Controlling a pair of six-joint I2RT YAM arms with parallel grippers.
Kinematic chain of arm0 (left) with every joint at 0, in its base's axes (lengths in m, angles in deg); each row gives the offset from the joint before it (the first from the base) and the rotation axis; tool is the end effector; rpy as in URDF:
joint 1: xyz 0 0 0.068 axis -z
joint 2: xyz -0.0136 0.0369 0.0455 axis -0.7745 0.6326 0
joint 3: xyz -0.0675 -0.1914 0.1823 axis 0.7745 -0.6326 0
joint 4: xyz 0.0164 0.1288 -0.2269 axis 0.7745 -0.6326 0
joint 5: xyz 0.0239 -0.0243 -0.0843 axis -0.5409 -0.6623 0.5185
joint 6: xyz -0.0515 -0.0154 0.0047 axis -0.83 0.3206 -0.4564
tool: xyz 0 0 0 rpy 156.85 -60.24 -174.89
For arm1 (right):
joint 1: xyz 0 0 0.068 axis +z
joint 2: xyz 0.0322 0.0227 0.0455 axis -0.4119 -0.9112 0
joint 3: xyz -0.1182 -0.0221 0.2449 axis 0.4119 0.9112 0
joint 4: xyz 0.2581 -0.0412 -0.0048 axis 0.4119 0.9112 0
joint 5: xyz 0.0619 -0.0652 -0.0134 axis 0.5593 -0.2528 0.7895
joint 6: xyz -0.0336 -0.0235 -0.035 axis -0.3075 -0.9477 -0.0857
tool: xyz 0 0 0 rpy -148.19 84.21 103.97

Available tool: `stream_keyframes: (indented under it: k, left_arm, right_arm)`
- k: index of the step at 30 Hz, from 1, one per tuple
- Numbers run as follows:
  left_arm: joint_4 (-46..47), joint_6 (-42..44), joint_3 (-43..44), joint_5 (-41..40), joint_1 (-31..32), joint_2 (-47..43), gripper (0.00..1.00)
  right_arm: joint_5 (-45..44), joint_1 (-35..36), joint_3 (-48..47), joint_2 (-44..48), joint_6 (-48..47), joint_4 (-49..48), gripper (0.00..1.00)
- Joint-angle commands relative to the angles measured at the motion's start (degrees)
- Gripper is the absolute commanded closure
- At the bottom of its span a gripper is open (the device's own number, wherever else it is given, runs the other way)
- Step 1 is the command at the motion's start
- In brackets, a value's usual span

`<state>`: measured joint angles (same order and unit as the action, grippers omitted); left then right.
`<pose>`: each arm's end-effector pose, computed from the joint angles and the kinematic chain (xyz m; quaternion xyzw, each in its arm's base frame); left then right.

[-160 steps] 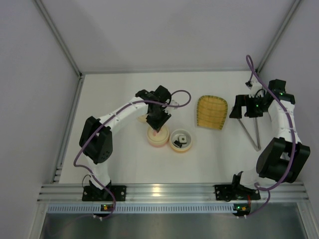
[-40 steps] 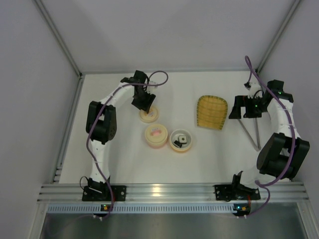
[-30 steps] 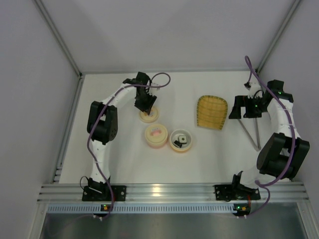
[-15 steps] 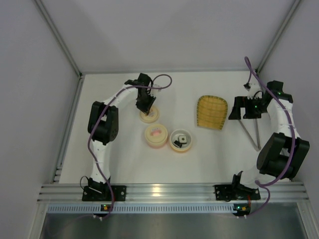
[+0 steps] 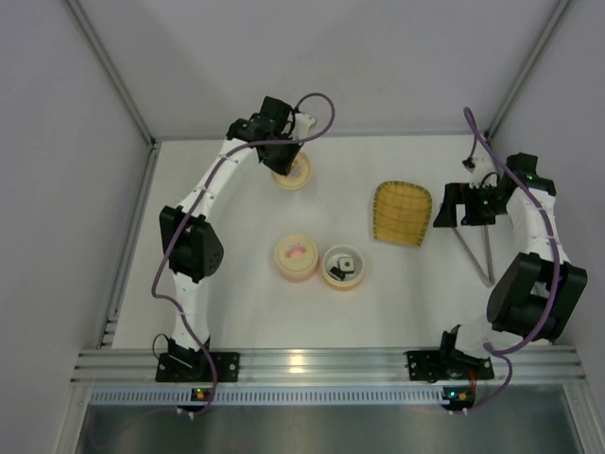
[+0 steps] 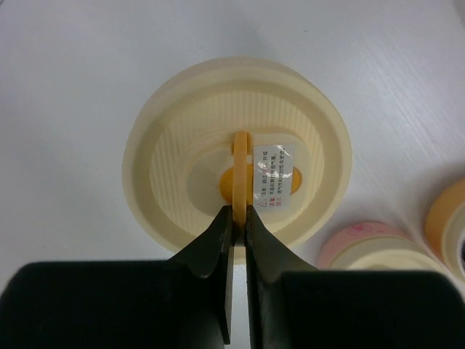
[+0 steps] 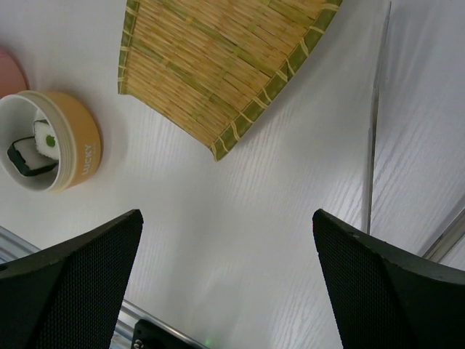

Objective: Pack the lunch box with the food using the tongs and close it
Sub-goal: Pick up the box lid from the center of the board, then close the box lid on the packing box.

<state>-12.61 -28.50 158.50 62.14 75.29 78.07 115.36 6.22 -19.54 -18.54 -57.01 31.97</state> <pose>0.4230 -0.1961 0.3209 0.3181 0.8939 -0.0673 0.3085 0.2856 -0.0728 0.2800 -0.0887 0.9389 0.2038 0.2629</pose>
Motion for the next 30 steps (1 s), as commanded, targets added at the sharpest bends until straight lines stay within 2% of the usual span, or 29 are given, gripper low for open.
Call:
stream_keyframes:
  k: [1,7,13,20,30]
  left_arm:
    - [-8.45,1.31,1.38,2.44,6.56,-6.70,0.97]
    - [-12.06,2.01,-7.05,9.82,16.14,-11.36,0.97]
    - [-10.67,0.61,-14.17,10.71,22.21,-12.77,0.97]
    - [-4.00,-2.82,-22.08,11.50,24.24,-12.86,0.97]
    - [1.64,-5.98,-21.92,9.48,24.24,-9.78,0.99]
  right_arm:
    - [2.03,0.62,-0.46,2.67,-0.55,-0.58,0.01]
    - [1.95,0.18,-0.37,3.64,-0.11,-0.58,0.01]
    - [3.96,-3.50,-0.81,2.94,1.12,-0.23,0.01]
    - [8.53,-10.45,-0.99,1.44,1.13,0.74,0.01]
    - [9.33,-11.95,-0.73,1.18,-0.28,1.27,0.01]
